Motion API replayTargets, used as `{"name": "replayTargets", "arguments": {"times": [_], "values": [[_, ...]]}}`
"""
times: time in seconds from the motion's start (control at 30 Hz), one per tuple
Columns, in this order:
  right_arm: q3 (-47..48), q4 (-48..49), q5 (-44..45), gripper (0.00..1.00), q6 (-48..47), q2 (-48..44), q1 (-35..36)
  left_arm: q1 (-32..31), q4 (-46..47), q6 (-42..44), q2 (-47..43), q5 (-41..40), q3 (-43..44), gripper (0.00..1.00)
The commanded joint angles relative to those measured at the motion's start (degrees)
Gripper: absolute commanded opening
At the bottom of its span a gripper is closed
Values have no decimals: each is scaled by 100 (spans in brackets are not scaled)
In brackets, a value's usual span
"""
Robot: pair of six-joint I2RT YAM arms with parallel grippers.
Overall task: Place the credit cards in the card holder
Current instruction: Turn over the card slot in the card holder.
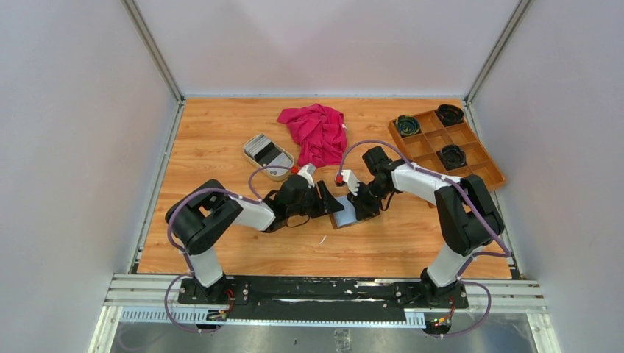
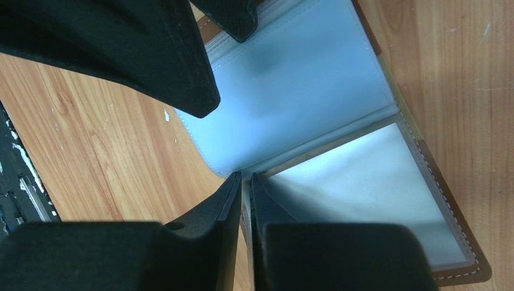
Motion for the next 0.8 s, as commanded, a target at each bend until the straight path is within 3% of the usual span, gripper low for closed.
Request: {"name": "replayTargets", "arguments": {"times": [0.0,0.27,0.47,0.77], "values": [[127,-222,-30,14,63,94,-27,-32,41,-55,261,16,125,51],[124,-222,-75,14,76,93,-28,-46,-46,-128,496,69,166,51],[142,-222,-137,15,111,79,-24,-90,-30,-185,926,397,692,52],[183,-267,-56,25,76,-464,-166,-109,-39,-226,1122,422,1100,52]]}}
